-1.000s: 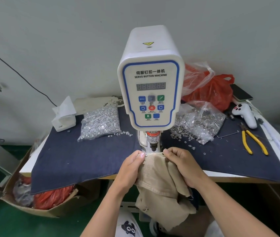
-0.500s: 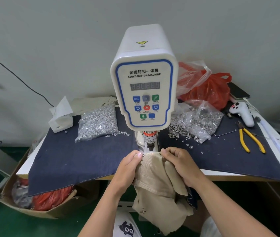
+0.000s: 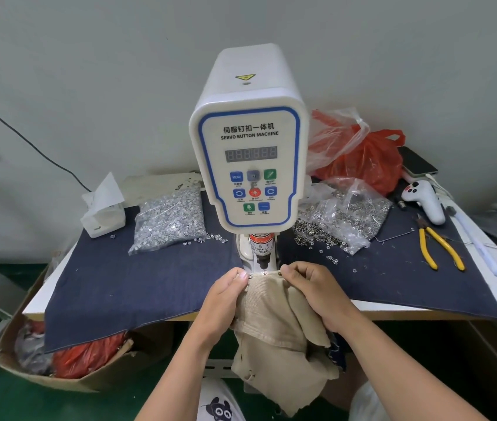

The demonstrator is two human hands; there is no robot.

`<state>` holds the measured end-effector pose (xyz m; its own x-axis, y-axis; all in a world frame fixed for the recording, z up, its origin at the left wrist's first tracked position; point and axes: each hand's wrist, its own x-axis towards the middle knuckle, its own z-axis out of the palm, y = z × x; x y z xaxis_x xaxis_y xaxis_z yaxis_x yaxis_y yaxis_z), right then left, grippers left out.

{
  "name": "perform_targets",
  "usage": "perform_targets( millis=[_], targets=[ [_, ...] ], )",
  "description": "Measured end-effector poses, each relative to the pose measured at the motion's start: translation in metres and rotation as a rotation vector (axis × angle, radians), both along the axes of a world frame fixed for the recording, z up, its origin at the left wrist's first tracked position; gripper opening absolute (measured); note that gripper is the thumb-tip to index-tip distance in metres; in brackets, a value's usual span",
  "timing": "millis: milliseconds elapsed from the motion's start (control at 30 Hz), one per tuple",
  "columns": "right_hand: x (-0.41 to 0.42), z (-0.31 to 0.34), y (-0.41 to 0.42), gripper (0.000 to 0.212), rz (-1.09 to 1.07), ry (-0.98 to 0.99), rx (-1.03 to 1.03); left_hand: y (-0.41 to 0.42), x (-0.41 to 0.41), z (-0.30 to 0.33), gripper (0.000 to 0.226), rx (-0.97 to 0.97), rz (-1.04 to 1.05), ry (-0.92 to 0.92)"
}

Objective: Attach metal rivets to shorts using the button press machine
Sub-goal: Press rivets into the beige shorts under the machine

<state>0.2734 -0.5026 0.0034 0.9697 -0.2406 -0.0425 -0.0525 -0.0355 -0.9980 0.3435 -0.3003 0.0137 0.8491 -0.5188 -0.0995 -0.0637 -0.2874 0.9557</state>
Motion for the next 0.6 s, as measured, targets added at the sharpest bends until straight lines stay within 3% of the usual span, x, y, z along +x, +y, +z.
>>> perform_targets(
  millis=[167,233,367,467,533,600],
  targets=[
    [-0.007,0.008,0.001,0.027,0.080,0.003,0.128,0.004,-0.006,0.006,0.046,-0.085,0.004,0.042],
    [-0.013,0.016,0.002,0.020,0.130,-0.017,0.129,0.010,-0.009,0.010,0.036,-0.076,-0.043,0.035],
    [-0.026,0.030,0.013,0.012,0.217,-0.091,-0.103,0.023,-0.023,0.020,0.021,-0.012,-0.133,-0.221],
    [-0.032,0.042,0.024,0.012,0.295,-0.131,-0.229,0.025,-0.038,0.029,0.017,0.197,-0.202,-0.510],
    [-0.034,0.054,0.026,0.015,0.384,-0.119,-0.290,0.028,-0.042,0.038,0.015,0.274,-0.226,-0.501],
    [-0.034,0.062,0.023,0.021,0.463,-0.053,-0.382,0.036,-0.040,0.044,0.016,0.199,-0.255,-0.413]
  ],
)
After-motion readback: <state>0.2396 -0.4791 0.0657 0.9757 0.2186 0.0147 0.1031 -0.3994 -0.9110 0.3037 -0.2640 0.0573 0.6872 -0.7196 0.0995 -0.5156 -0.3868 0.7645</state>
